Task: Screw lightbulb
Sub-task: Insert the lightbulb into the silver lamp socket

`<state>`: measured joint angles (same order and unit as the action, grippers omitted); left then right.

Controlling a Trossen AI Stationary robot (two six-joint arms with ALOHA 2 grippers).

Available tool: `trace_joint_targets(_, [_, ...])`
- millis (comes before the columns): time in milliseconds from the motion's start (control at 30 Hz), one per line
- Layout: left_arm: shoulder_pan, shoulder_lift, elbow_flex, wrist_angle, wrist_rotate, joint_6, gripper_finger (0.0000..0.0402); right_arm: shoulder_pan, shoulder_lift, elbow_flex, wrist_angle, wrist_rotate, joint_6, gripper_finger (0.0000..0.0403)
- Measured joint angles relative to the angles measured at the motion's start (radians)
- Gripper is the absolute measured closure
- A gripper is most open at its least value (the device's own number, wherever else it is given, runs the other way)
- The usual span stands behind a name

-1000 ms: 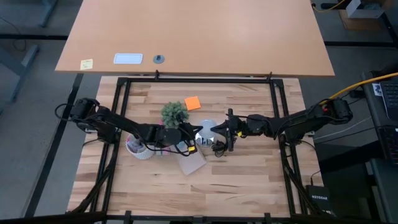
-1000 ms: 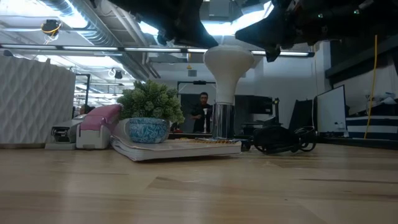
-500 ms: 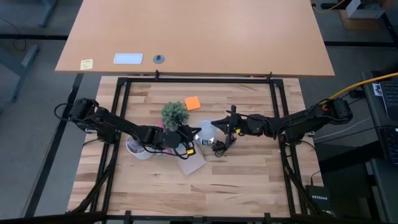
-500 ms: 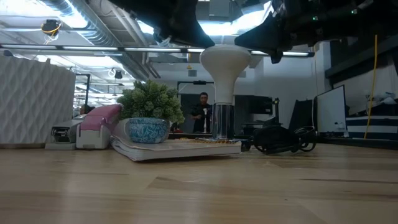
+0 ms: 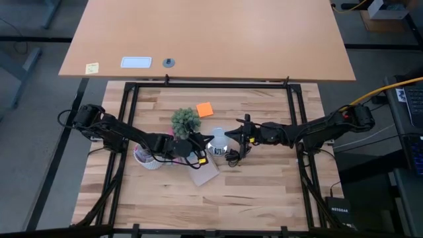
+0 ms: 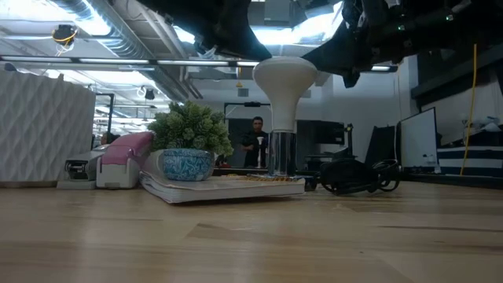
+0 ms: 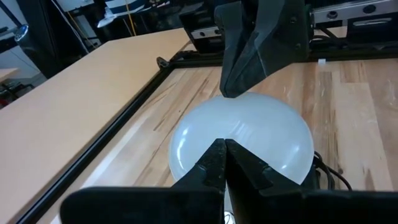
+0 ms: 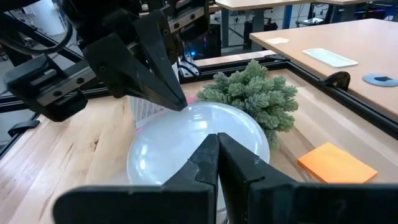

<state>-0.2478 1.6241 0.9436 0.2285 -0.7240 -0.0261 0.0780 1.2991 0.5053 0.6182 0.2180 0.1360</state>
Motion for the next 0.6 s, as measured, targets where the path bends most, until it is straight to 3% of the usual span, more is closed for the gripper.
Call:
trace_joint_targets(200, [0.0, 0.001, 0.0, 0.015, 0.002, 0.006, 0.0401, 0.0, -0.001, 0.002, -0.015, 0.004, 0.002, 0.0391])
trace_joint_targets(600, [0.0, 0.001, 0.0, 0.016, 0.003, 0.007, 0.0401, -0.002, -0.001, 0.001, 0.001, 0.114, -0.012, 0.0391])
